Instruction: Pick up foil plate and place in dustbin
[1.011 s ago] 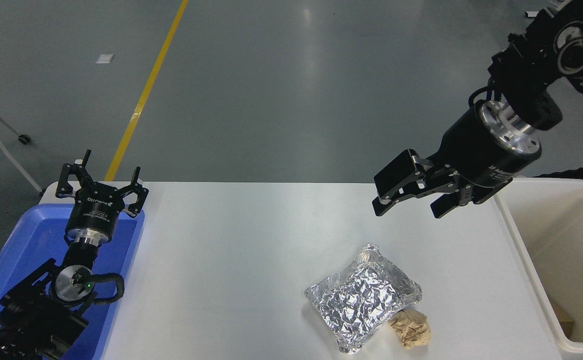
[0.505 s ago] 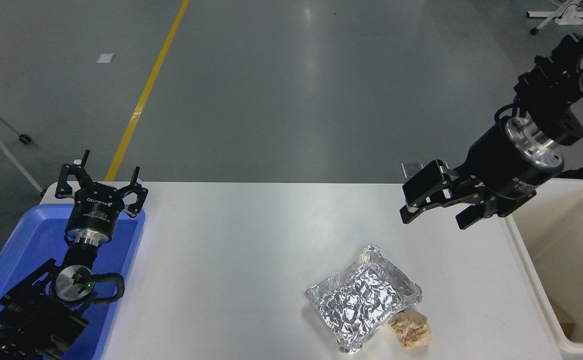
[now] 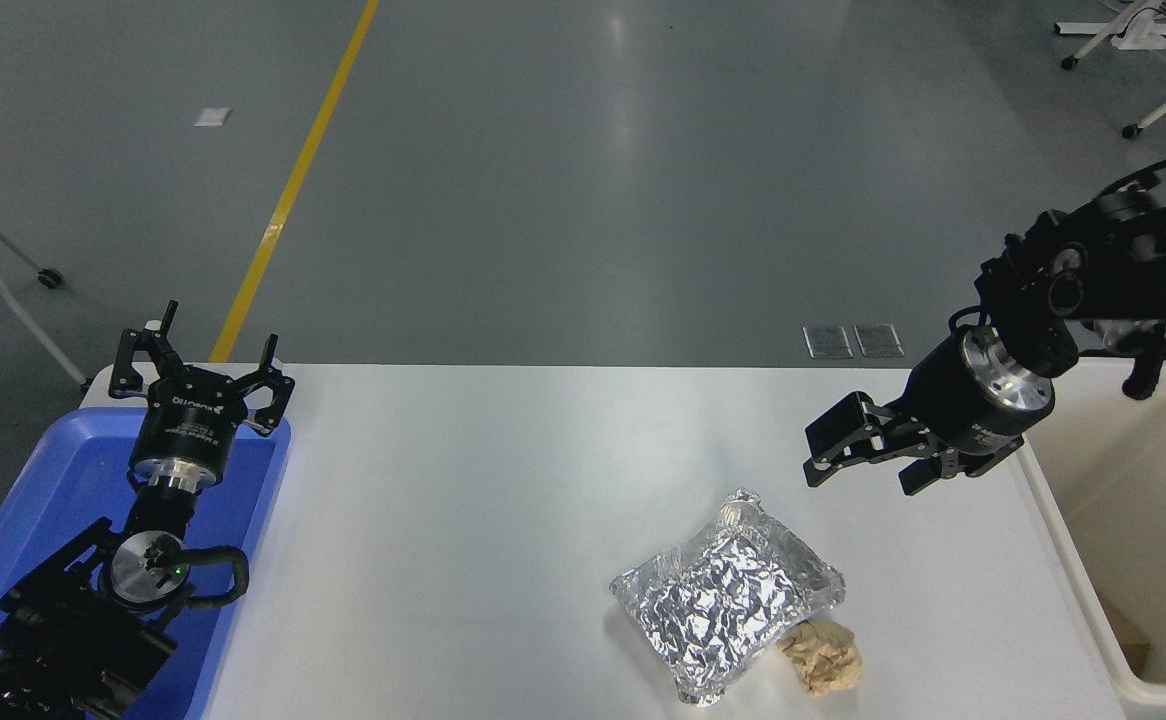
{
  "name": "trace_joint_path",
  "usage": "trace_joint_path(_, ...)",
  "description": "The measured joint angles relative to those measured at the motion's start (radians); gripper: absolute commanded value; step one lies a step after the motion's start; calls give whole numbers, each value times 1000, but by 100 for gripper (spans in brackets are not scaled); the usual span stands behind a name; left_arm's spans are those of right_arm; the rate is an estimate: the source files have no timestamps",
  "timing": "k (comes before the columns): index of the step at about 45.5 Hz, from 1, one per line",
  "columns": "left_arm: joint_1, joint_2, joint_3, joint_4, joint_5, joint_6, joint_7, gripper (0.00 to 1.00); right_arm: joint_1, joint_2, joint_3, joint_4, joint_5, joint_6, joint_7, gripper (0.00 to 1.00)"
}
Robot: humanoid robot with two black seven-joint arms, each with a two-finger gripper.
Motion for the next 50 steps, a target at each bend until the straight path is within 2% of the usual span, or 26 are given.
trace_joint_path(19, 0, 0, 2, 0, 1, 0, 0, 100, -355, 148, 150, -257, -183, -195, 9, 100)
trace_joint_path(21, 0, 0, 2, 0, 1, 0, 0, 100, -383, 163, 158, -283, -199, -218, 9, 97)
trace_joint_path(22, -1, 0, 2, 0, 1, 0, 0, 100, -398, 170, 162, -298, -207, -230, 9, 94)
trace_joint_path(24, -1, 0, 2, 0, 1, 0, 0, 100, -419, 181, 168, -318, -218, -246, 9, 79)
trace_joint_path(26, -1, 0, 3, 0, 1, 0, 0, 100, -449, 194, 173, -346, -231, -267, 9, 73)
trace_joint_path(27, -1, 0, 3, 0, 1, 0, 0, 100, -454, 196, 174, -351, -234, -271, 9, 65)
trace_joint_path(29, -1, 0, 3, 0, 1, 0, 0, 100, -477, 204, 179, -376, -245, -288, 10, 39)
trace_joint_path(30, -1, 0, 3, 0, 1, 0, 0, 100, -486, 207, 180, -385, -250, -294, 10, 31)
trace_joint_path(34, -1, 0, 3, 0, 1, 0, 0, 100, -521, 217, 184, -426, -272, -320, 10, 14)
trace_joint_path(36, -1, 0, 3, 0, 1, 0, 0, 100, -537, 222, 186, -442, -282, -330, 10, 0)
trace_joint_path(50, -1, 0, 3, 0, 1, 0, 1, 100, -576, 240, 189, -485, -314, -360, 12, 0)
